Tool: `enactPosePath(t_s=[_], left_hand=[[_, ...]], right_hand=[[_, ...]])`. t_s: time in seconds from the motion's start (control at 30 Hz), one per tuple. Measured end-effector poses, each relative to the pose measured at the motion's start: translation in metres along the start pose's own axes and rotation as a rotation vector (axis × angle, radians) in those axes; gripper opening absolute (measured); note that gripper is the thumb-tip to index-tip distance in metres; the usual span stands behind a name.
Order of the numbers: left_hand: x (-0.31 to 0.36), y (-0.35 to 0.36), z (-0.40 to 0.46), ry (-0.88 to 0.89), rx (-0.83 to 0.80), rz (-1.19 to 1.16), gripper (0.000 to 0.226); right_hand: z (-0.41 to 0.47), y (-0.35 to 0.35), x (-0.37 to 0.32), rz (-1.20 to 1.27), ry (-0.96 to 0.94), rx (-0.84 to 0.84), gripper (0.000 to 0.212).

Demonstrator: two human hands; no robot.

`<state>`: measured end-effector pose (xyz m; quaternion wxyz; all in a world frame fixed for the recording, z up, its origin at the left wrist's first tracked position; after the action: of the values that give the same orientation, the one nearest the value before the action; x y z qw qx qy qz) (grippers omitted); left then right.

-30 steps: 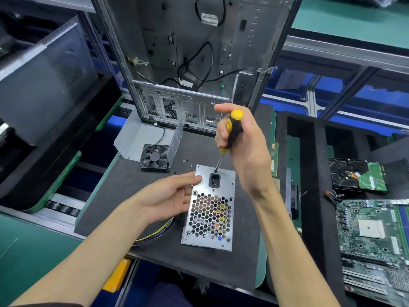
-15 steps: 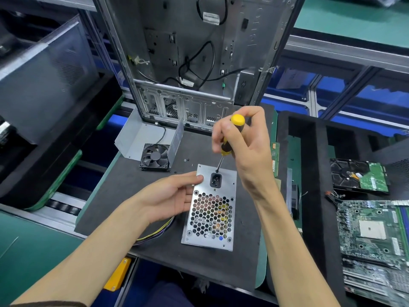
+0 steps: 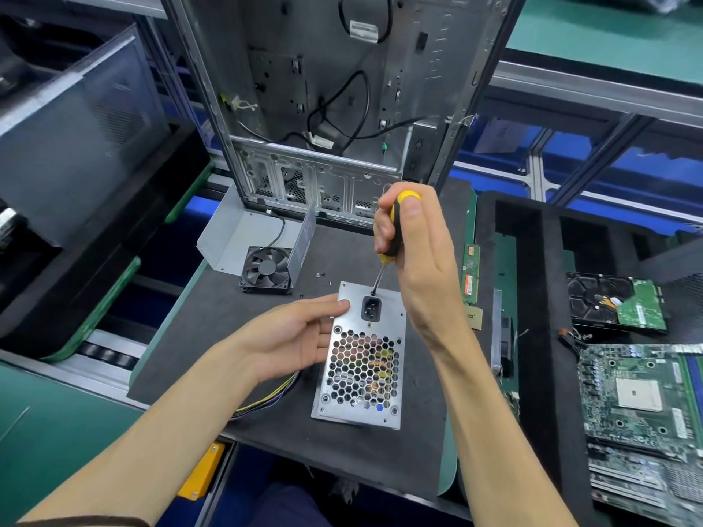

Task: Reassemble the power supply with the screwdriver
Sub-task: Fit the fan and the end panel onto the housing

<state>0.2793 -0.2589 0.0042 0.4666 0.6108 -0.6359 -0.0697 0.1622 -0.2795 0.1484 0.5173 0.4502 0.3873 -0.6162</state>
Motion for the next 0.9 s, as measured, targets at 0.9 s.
enactPosePath(t_s=[0.9], left_hand=[[0.063,-0.110,0.003,0.369,0.849,1.396,0.012]], right_hand=[[0.000,-0.016,0.100,1.044,0.385,0.353,0.010]])
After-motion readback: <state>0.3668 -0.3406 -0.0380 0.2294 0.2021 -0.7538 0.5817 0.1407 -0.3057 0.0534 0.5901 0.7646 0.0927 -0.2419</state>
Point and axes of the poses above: each hand's wrist, its own z-axis towards the middle knuckle, its own y-axis out of the palm, x = y × z, the point moved 9 cm from there along z, towards the middle knuckle, and after that the axes turned 7 degrees about -z, right-handed, at the moved point
